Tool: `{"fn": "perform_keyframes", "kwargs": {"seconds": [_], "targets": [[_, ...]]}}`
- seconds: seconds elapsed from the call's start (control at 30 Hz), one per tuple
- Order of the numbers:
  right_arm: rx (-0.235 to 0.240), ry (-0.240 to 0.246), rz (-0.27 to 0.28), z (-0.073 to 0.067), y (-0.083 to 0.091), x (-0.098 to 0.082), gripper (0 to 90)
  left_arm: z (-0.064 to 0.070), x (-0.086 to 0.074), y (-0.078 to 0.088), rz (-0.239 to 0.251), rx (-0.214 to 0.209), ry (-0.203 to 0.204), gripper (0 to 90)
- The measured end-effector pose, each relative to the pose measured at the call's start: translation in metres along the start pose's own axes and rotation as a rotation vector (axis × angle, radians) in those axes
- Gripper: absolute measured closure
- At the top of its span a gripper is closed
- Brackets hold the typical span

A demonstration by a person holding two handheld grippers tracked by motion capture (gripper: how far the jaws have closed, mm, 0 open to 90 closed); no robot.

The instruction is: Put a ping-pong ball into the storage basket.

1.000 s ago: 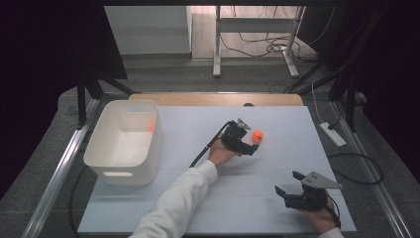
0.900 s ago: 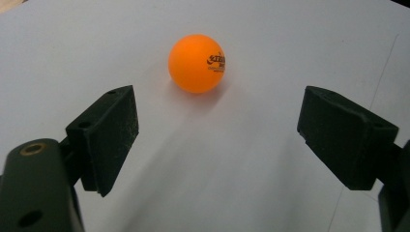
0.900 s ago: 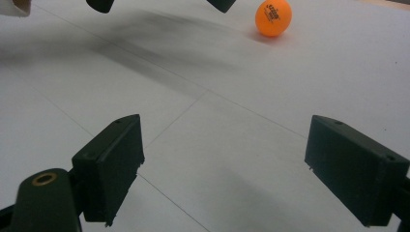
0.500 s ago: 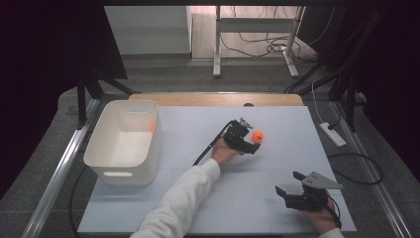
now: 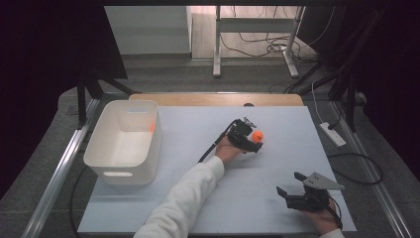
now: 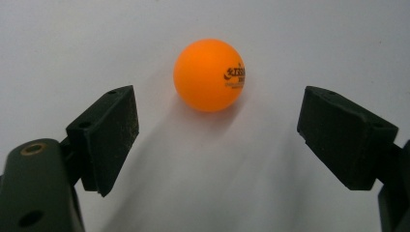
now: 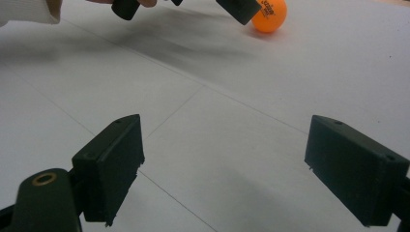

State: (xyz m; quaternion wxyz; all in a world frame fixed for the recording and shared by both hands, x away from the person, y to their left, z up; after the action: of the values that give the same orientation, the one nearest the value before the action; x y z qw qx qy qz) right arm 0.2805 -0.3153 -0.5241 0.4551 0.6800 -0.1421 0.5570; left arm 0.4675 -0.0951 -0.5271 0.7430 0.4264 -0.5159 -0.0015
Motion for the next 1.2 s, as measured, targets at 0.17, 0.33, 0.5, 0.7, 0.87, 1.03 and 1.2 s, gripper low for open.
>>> {"fn": "perform_keyframes", "kwargs": {"seconds": [0.17,0.33,0.5,0.7,0.87,1.03,1.2], "targets": [[0.003,-0.003,0.004,0.000,0.001,0.000,13.2,-0.002,0.006,-0.003,0.005,0.005,0.002,15.6],[-0.001,-0.003,0.004,0.000,0.001,-0.001,13.2,-0.001,0.008,-0.008,-0.002,0.005,-0.002,15.8],[-0.002,-0.006,0.004,0.001,0.002,-0.001,13.2,-0.002,0.009,-0.012,-0.008,0.006,-0.002,16.1],[-0.001,-0.004,0.003,0.001,0.002,-0.001,13.3,-0.004,0.011,-0.017,-0.014,0.019,-0.017,17.6],[-0.003,-0.006,0.003,0.001,0.002,-0.001,13.3,-0.005,0.010,-0.022,-0.018,0.014,-0.009,19.5],[-0.002,-0.007,0.002,0.001,0.002,-0.002,13.4,-0.006,0.009,-0.028,-0.026,0.006,-0.005,22.7],[0.000,-0.009,0.004,0.002,0.002,-0.001,13.3,-0.007,0.009,-0.029,-0.021,-0.002,-0.014,34.4]]}}
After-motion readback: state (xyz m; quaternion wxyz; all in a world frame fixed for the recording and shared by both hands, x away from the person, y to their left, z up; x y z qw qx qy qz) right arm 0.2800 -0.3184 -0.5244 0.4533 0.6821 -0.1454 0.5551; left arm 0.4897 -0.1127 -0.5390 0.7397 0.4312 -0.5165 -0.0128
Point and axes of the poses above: each handheld gripper's, and its own axes: y roughly backward along the jaws, x roughly out of its top, z roughly to its right, the point moved 2 cm from there along -y, roughly forward along the jaws, and after that the axes turned 4 degrees about z, right-handed, at the moved point
